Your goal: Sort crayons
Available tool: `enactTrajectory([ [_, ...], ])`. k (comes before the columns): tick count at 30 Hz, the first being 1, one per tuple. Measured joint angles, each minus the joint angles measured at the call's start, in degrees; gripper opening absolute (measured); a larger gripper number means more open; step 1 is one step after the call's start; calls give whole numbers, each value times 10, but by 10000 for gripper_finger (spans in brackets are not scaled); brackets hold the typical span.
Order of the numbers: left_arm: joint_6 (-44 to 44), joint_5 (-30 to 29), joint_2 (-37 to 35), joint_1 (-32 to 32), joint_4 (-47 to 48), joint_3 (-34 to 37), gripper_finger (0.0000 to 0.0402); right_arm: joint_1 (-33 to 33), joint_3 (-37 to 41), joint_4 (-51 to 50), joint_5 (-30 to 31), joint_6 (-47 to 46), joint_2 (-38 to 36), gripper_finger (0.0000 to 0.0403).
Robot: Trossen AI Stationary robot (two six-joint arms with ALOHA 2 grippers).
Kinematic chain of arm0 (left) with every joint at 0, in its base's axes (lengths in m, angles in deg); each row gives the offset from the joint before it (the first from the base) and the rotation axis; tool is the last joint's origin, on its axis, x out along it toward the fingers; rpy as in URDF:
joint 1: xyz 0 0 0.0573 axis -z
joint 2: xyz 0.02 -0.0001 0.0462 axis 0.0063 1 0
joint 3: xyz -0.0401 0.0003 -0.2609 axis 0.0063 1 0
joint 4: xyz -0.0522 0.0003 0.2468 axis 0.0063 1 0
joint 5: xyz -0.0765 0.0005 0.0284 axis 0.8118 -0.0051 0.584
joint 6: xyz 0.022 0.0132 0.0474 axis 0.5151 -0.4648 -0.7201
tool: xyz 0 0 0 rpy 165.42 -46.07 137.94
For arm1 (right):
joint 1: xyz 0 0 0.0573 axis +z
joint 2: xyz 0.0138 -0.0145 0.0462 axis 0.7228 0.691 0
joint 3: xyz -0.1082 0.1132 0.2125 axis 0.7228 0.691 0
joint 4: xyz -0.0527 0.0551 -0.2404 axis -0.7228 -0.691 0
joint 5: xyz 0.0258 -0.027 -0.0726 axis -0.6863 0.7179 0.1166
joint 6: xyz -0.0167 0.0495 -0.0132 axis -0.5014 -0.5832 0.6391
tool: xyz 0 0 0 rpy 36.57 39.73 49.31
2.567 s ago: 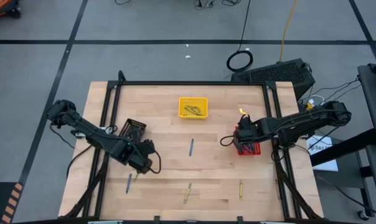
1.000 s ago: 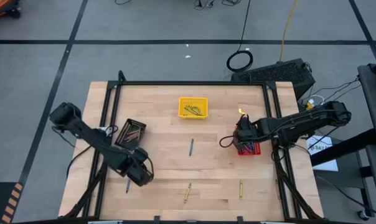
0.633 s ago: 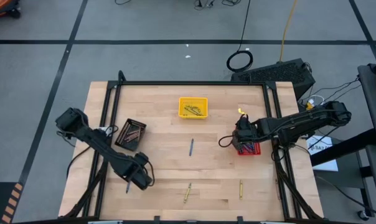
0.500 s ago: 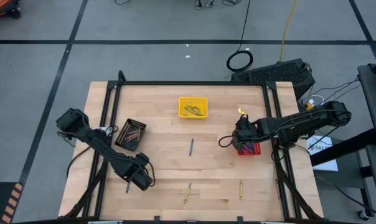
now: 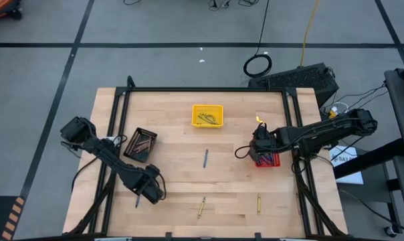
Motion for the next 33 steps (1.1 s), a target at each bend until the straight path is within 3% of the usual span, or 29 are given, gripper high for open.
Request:
enactTrajectory([
  [11, -5, -7, -2, 0, -13, 7, 85, 0, 0, 0, 0, 2, 0, 89],
  [18, -20, -4, -2, 0, -21, 7, 11, 0, 0, 3, 0, 15, 0, 89],
  [23, -22, -4, -1, 0, -22, 5, 8, 0, 0, 4, 7, 17, 0, 89],
  [33, -112, -4, -17, -26, -28, -15, 1, 0, 0, 7, 13, 15, 0, 89],
])
